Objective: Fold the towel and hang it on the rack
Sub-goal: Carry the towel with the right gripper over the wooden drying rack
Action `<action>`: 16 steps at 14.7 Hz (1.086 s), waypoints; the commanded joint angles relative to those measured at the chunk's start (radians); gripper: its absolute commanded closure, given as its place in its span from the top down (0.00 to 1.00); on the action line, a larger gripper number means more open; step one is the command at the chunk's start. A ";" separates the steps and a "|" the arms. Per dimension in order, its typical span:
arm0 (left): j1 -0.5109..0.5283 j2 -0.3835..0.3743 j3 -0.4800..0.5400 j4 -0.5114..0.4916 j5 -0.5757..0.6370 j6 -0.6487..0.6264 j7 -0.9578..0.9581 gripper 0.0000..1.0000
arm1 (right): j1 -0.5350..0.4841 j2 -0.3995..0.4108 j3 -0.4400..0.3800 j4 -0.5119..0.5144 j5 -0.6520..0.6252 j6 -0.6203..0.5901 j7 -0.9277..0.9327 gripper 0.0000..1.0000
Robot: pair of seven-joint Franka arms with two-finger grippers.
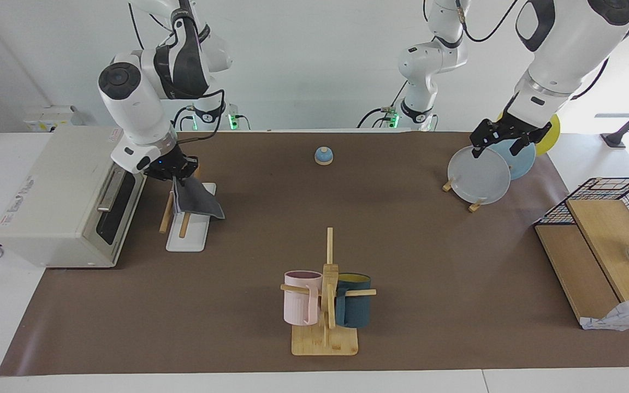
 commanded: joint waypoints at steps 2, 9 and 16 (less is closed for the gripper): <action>-0.071 -0.038 0.016 -0.047 0.018 -0.062 0.062 1.00 | -0.112 -0.029 0.013 -0.035 -0.021 0.003 -0.104 0.00; -0.312 0.020 0.260 0.052 0.007 0.012 0.034 1.00 | -0.112 -0.060 0.014 -0.082 -0.021 0.013 -0.069 0.00; -0.345 0.020 0.291 0.066 0.007 0.041 0.038 1.00 | -0.112 -0.064 0.016 -0.096 -0.018 0.013 -0.019 0.87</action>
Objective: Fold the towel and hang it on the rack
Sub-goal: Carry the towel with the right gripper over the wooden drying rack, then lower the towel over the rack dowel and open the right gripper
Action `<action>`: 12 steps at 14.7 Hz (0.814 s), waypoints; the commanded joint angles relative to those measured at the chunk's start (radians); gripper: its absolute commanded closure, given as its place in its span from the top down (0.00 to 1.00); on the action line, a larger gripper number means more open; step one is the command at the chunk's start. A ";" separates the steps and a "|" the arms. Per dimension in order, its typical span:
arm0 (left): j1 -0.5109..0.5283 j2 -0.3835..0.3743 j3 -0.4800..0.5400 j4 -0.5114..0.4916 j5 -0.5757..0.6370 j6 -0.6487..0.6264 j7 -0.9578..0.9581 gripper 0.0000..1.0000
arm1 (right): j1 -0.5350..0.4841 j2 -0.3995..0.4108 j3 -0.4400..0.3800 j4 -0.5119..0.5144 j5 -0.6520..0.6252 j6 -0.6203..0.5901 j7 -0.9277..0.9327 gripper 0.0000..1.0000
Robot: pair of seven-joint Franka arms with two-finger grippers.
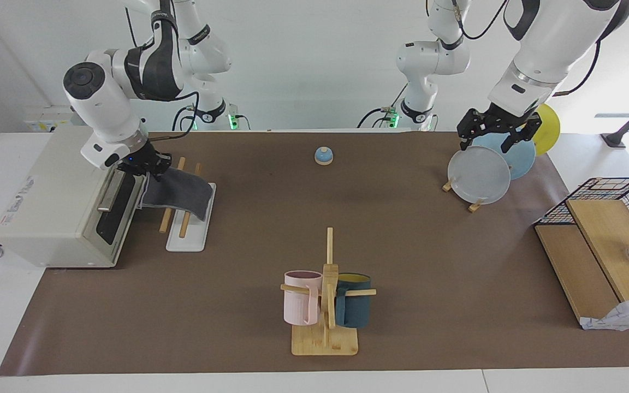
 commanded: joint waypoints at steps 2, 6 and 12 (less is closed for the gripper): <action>-0.016 0.004 0.024 0.004 0.009 0.013 0.006 1.00 | -0.004 -0.023 0.004 -0.014 -0.010 0.014 0.017 1.00; 0.009 0.004 0.015 0.006 0.012 0.006 0.009 1.00 | 0.000 -0.023 0.006 0.026 -0.008 0.000 0.015 1.00; 0.010 0.002 0.011 0.004 0.013 0.003 0.008 1.00 | -0.004 0.026 0.007 0.243 0.001 -0.140 0.015 1.00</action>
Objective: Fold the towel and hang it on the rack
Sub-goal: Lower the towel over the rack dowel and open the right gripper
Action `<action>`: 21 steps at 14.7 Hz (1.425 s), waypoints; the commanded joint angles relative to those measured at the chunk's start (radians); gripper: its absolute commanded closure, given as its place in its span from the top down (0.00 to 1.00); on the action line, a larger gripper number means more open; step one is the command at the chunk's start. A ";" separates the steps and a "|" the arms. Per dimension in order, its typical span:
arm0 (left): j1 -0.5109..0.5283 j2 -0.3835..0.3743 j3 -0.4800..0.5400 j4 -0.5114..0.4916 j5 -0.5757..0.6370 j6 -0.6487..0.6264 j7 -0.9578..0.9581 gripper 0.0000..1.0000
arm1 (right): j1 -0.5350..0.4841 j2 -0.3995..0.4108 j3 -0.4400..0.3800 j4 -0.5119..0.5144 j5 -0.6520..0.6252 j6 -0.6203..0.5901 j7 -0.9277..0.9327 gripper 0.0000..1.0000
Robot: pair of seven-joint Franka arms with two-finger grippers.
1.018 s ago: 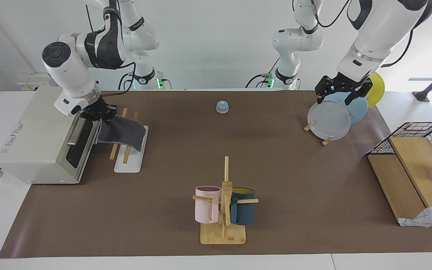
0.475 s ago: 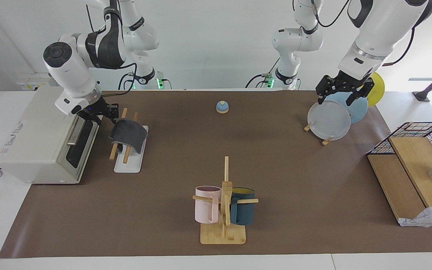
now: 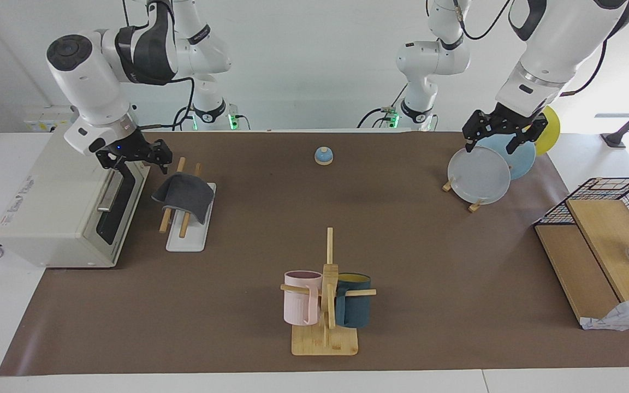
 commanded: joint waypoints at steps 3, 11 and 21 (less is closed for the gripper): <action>0.004 0.000 0.002 0.003 0.019 -0.008 0.001 1.00 | -0.005 0.104 0.003 0.279 -0.008 -0.210 0.016 1.00; 0.058 0.000 -0.041 0.005 0.035 -0.009 0.009 1.00 | -0.002 0.118 0.007 0.321 0.004 -0.280 0.021 1.00; 0.064 -0.006 -0.036 -0.005 0.033 -0.006 0.003 1.00 | -0.019 0.159 0.016 0.401 -0.002 -0.313 0.034 1.00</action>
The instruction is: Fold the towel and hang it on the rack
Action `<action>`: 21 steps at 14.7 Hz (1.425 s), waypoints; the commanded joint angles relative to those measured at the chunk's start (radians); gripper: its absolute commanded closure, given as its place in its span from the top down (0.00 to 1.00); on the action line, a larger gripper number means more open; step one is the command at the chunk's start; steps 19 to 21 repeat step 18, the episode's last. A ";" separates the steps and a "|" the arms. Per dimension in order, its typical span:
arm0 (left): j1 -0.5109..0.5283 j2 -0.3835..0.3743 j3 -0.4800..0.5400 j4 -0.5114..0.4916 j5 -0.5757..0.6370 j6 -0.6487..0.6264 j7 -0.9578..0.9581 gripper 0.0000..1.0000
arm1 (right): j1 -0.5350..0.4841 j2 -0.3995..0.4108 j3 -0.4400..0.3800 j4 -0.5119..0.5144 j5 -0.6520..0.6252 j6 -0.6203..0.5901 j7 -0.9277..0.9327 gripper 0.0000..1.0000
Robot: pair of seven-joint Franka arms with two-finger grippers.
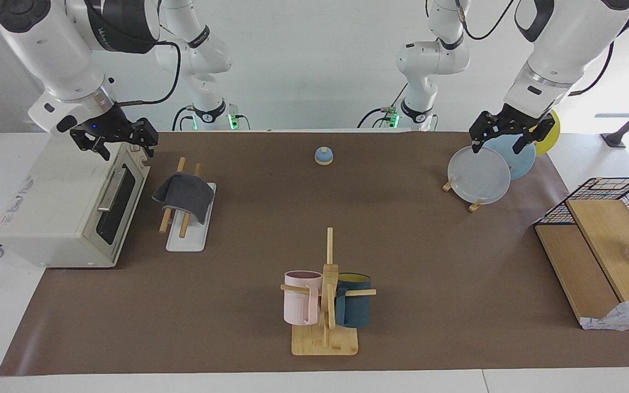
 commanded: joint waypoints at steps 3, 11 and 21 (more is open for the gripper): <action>0.013 -0.007 -0.009 -0.009 0.022 -0.006 0.002 1.00 | -0.017 0.023 0.002 0.044 0.005 -0.027 0.021 1.00; 0.013 -0.007 -0.009 -0.009 0.021 -0.006 0.001 1.00 | -0.028 0.019 0.003 0.044 0.021 -0.016 0.024 1.00; 0.013 -0.009 -0.009 -0.009 0.021 -0.007 0.001 1.00 | -0.018 0.014 0.009 0.042 0.021 -0.016 0.028 1.00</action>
